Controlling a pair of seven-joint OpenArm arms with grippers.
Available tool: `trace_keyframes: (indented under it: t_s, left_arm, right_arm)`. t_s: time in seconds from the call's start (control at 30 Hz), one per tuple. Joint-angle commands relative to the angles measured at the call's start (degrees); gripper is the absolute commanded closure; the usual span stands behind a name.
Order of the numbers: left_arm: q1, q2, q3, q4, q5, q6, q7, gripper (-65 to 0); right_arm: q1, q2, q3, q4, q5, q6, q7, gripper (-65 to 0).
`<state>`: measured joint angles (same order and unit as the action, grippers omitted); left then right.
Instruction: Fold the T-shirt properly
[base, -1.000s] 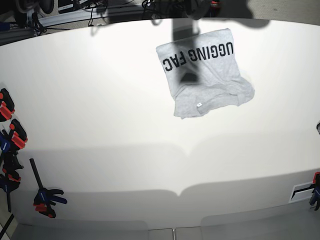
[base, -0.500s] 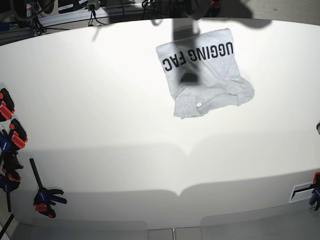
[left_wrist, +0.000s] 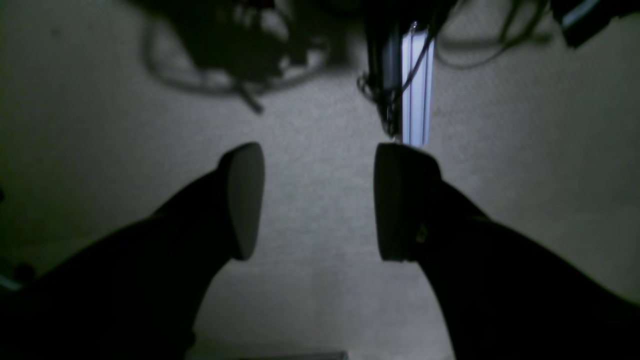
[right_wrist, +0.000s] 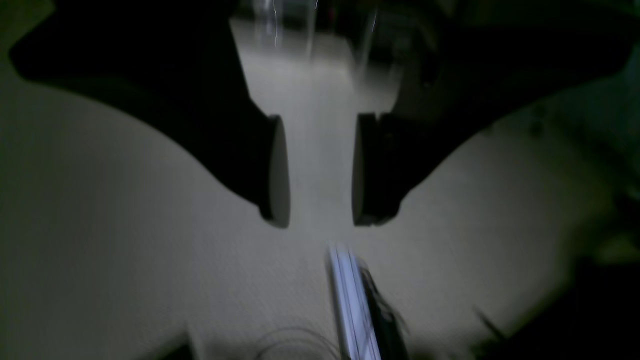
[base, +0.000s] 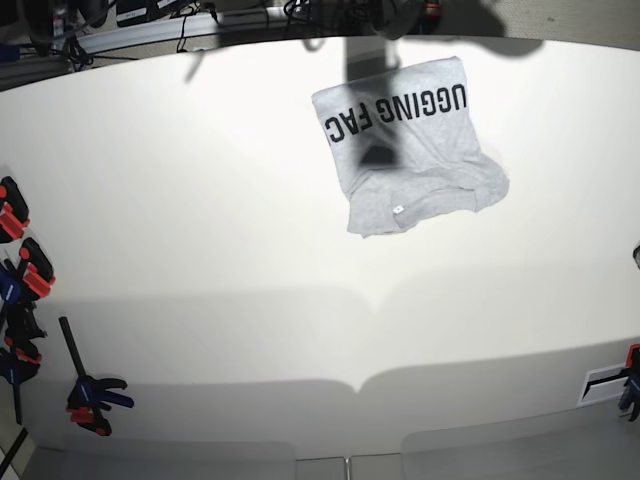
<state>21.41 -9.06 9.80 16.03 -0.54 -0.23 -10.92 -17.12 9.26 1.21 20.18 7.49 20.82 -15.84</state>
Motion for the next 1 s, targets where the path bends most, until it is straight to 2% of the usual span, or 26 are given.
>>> trace_keyframes:
  t_s: [0.0, 0.07, 0.13, 0.2, 0.33, 0.5, 0.8, 0.97]
  left_arm:
    - [0.2, -1.0, 0.0, 1.1, 0.5, -2.5, 1.6, -32.0]
    - [0.2, -1.8, 0.0, 3.5, 0.5, -7.6, 4.2, -32.0]
    - [0.2, -1.9, 0.0, 5.6, 0.5, -11.0, 6.5, -32.0]
    - [0.2, -2.0, 0.0, 6.8, 0.7, -13.0, 7.1, -32.0]
    - [0.0, -1.9, 0.0, 6.9, 7.1, -16.4, 8.4, -32.0]
    - [0.0, -1.9, 0.0, 6.8, 7.1, -16.5, 8.8, -32.0]
    - [-0.7, -2.1, 0.0, 6.8, 7.2, -16.3, 6.6, -32.0]
    - [-1.1, -2.1, 0.0, 6.8, 7.2, -16.4, 6.6, -32.0]
  right_arm:
    - [0.9, 0.3, 0.1, 0.2, 1.1, 0.2, -1.6, -20.6]
    - [3.4, 0.2, 0.1, 0.2, 1.6, 0.2, -6.3, -20.6]
    - [5.7, 0.1, 0.1, 0.2, 1.6, 0.3, -11.1, -20.6]
    - [7.3, 0.1, 0.1, 0.2, 1.5, 0.3, -14.5, -20.6]
    - [8.4, 0.1, -0.2, 0.2, 1.5, 0.3, -16.8, -20.6]
    - [7.9, 0.1, -2.6, 0.2, 1.6, 0.3, -14.8, -20.6]
    - [7.9, 0.1, -12.7, 0.2, 2.0, 0.3, -13.5, -20.6]
    - [7.9, 0.1, -15.7, 0.2, 5.5, 0.3, -13.1, -20.6]
